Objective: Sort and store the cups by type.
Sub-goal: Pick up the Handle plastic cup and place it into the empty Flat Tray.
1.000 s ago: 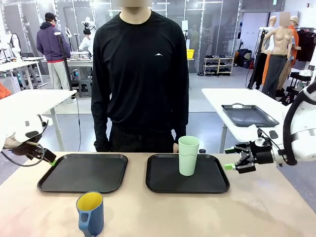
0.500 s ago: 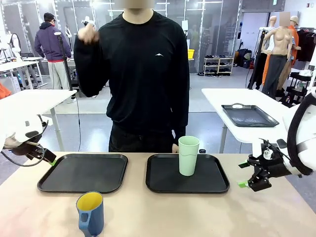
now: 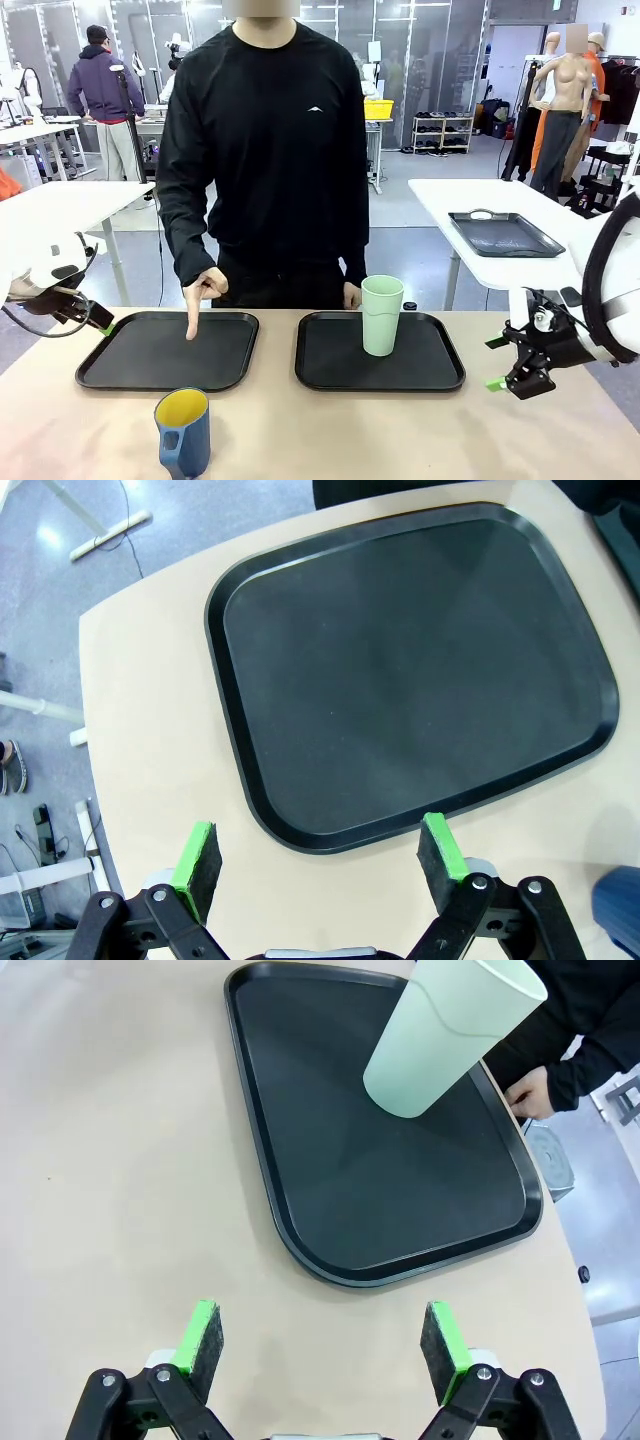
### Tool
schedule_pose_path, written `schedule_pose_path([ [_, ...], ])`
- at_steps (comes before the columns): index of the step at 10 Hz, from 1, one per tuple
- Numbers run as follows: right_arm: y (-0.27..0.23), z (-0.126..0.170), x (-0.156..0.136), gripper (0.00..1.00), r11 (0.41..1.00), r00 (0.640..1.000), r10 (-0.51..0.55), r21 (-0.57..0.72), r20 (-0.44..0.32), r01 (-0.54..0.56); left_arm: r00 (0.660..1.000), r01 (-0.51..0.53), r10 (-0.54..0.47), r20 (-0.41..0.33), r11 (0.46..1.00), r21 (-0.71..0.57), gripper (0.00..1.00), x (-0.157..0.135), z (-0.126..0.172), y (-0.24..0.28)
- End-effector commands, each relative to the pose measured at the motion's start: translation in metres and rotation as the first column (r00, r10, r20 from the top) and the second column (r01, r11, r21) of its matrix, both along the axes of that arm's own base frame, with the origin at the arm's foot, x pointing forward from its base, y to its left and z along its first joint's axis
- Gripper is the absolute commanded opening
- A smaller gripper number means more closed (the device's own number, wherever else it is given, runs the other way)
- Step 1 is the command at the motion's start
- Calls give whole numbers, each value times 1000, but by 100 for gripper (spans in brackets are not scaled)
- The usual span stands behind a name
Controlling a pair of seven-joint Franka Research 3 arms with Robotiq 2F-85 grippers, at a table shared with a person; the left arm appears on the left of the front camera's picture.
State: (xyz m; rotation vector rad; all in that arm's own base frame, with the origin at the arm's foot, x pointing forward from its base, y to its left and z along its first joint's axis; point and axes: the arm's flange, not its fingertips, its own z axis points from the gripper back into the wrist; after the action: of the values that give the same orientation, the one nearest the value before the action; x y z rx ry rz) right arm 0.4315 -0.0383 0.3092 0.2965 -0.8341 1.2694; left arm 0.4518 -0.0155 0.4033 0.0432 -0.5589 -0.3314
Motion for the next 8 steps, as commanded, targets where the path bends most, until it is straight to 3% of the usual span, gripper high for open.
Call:
schedule_pose_path([
  [1, -2, -1, 3, 100, 1000, 1000, -4, 14, 7, 4, 1000, 6, -6, 2, 1000, 7, 100, 1, 0, 2],
  [8, -2, -1, 3, 100, 1000, 1000, -4, 14, 7, 4, 1000, 6, -6, 2, 1000, 7, 100, 1, 0, 2],
])
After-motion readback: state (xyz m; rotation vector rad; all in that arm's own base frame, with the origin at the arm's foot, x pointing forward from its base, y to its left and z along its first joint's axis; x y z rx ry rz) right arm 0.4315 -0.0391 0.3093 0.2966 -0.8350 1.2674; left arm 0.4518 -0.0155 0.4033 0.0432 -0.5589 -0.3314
